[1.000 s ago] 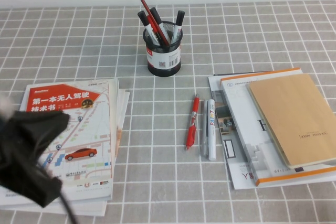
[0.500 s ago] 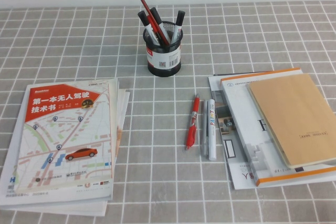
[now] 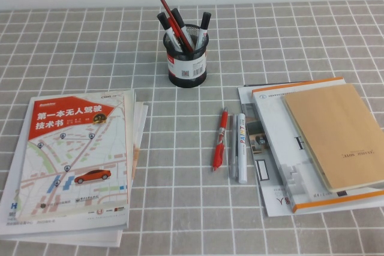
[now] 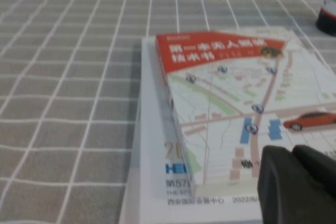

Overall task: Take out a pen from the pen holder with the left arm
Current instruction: 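Take a marker out of the pen holder and lay it on the table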

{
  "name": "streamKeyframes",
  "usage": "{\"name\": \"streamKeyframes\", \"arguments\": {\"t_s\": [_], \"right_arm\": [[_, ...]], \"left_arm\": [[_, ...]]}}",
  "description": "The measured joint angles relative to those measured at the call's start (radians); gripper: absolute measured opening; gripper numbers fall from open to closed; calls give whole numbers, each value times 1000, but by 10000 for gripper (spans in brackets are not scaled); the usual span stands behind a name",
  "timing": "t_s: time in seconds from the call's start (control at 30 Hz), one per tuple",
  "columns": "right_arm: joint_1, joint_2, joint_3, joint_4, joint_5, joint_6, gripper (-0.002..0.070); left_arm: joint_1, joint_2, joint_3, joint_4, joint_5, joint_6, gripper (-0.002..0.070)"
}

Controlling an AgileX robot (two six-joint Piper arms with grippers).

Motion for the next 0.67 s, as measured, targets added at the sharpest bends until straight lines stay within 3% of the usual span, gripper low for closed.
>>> {"name": "streamKeyframes", "arguments": {"t_s": [0.67], "right_arm": [[0,0,0,0,0,0,-13]], "left_arm": [[0,0,0,-53,28,20,0]]}}
